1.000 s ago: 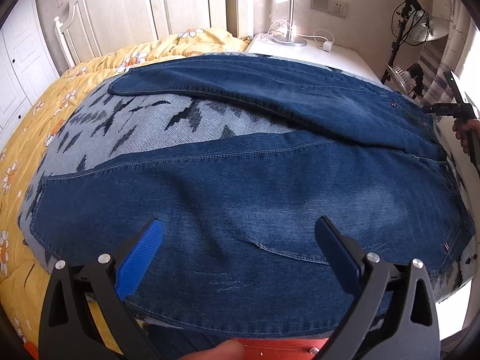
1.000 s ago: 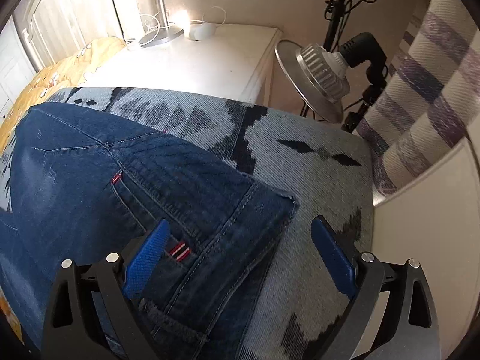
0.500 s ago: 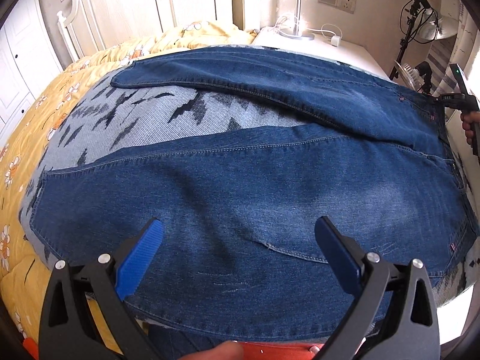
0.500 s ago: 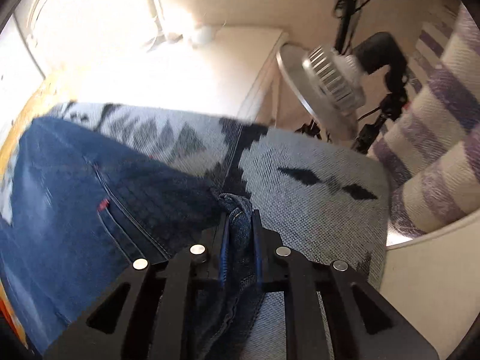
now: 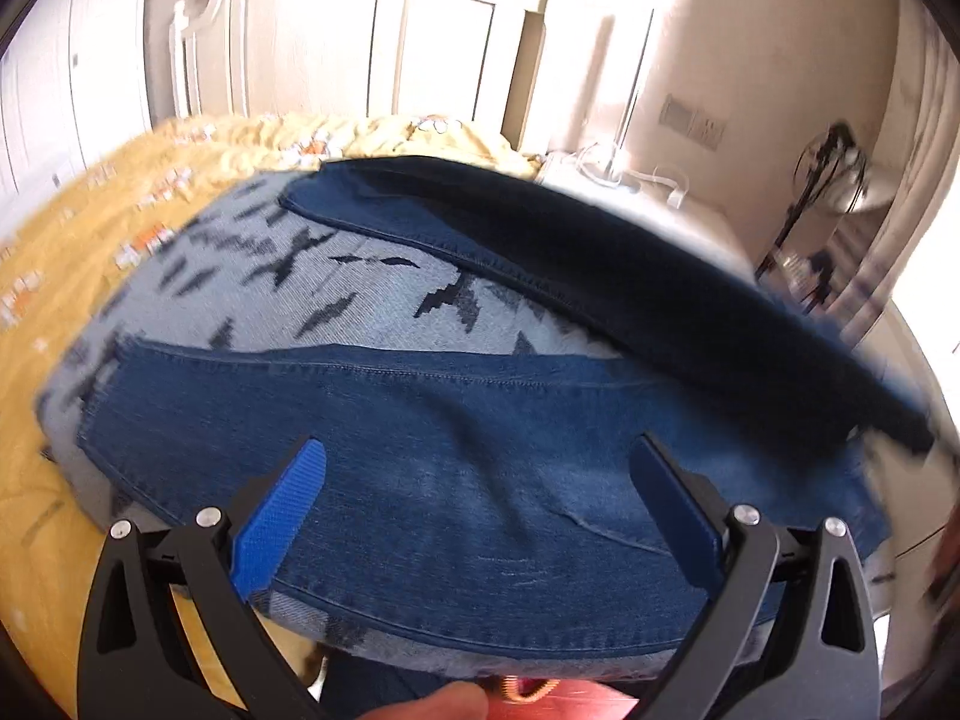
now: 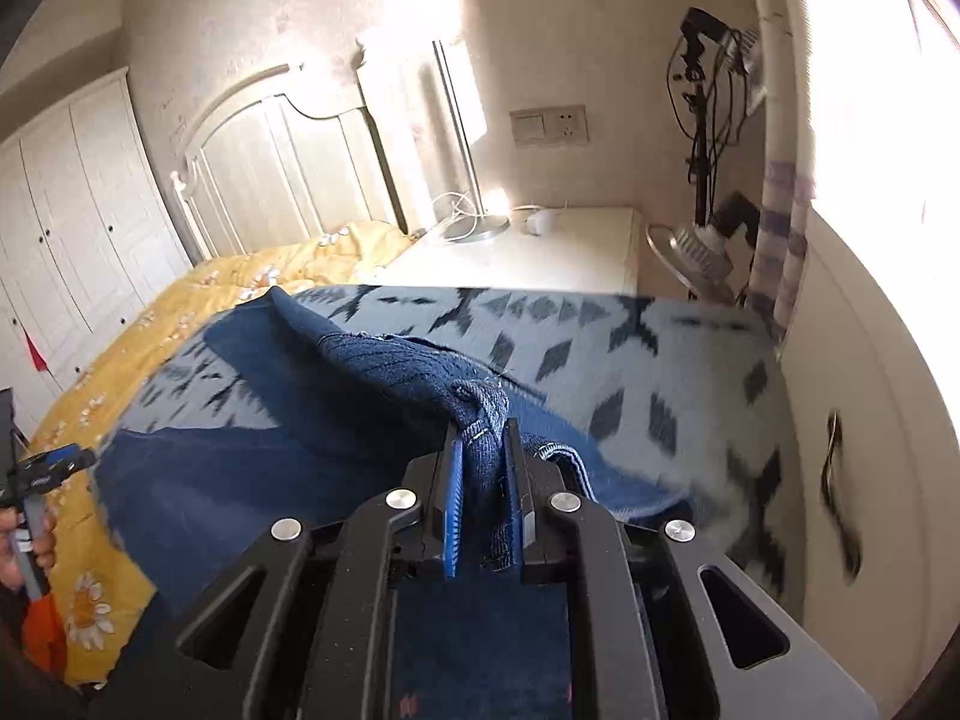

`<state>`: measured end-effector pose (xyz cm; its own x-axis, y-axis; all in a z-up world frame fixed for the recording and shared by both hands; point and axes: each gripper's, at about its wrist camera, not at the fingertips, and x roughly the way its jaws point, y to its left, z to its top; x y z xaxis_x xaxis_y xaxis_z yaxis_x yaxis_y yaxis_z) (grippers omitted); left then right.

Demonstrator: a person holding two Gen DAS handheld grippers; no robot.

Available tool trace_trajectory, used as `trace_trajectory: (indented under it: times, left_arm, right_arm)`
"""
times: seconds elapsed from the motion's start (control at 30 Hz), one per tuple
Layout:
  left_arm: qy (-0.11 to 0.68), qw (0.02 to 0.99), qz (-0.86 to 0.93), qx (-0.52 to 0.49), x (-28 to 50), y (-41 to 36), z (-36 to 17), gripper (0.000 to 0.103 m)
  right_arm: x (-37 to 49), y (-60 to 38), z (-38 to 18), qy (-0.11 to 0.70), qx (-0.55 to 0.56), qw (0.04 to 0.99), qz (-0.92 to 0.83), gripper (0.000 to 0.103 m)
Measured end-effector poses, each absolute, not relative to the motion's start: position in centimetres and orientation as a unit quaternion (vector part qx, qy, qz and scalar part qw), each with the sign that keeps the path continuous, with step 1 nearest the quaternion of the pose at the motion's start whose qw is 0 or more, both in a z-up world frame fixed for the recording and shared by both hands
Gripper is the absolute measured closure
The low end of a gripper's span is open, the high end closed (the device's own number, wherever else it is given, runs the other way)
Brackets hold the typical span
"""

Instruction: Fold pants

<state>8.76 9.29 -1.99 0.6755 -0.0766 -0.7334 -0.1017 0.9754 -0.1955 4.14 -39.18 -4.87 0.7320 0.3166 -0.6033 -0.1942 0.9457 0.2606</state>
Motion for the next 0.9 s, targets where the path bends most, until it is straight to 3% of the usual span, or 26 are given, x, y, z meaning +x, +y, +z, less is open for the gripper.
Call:
trace_trajectory:
  times: [0.2,0.37,0.43,0.53,0.63,0.83,0.87,0.9]
  left_arm:
    - [0.408,0.884,-0.028,-0.227,14.9,18.2,-4.4,0.002]
    - [0.404,0.821,-0.014,-0.402,23.5,29.7,-9.5,0.006]
    - [0.394,0.802,-0.007,-0.450,26.6,33.7,-11.3,0.018]
    - [0.380,0.765,0.005,-0.519,30.8,38.0,-14.0,0.029]
    - [0.387,0.751,0.014,-0.535,35.2,39.6,-15.7,0.044]
    - [0.412,0.739,0.027,-0.533,42.2,40.3,-19.3,0.056]
    - [0.417,0.736,0.026,-0.532,42.9,40.3,-19.8,0.061]
    - [0.426,0.736,0.027,-0.525,43.5,40.3,-20.0,0.083]
  right_arm:
    - [-4.5,-38.9,-15.1,0.414,0.211,0.880,0.101,0.091]
    - [-4.2,-39.0,-16.8,0.420,0.244,0.870,0.086,0.091]
    - [-3.8,-38.9,-16.3,0.423,0.245,0.869,0.082,0.091]
    - [-3.6,-39.0,-15.7,0.425,0.240,0.870,0.077,0.091]
    - [-3.1,-39.1,-14.9,0.425,0.230,0.873,0.071,0.091]
    - [-1.7,-39.5,-13.7,0.425,0.218,0.877,0.054,0.091]
    - [-1.3,-39.6,-13.4,0.425,0.215,0.878,0.054,0.091]
    - [-0.9,-39.7,-13.2,0.425,0.212,0.878,0.053,0.092]
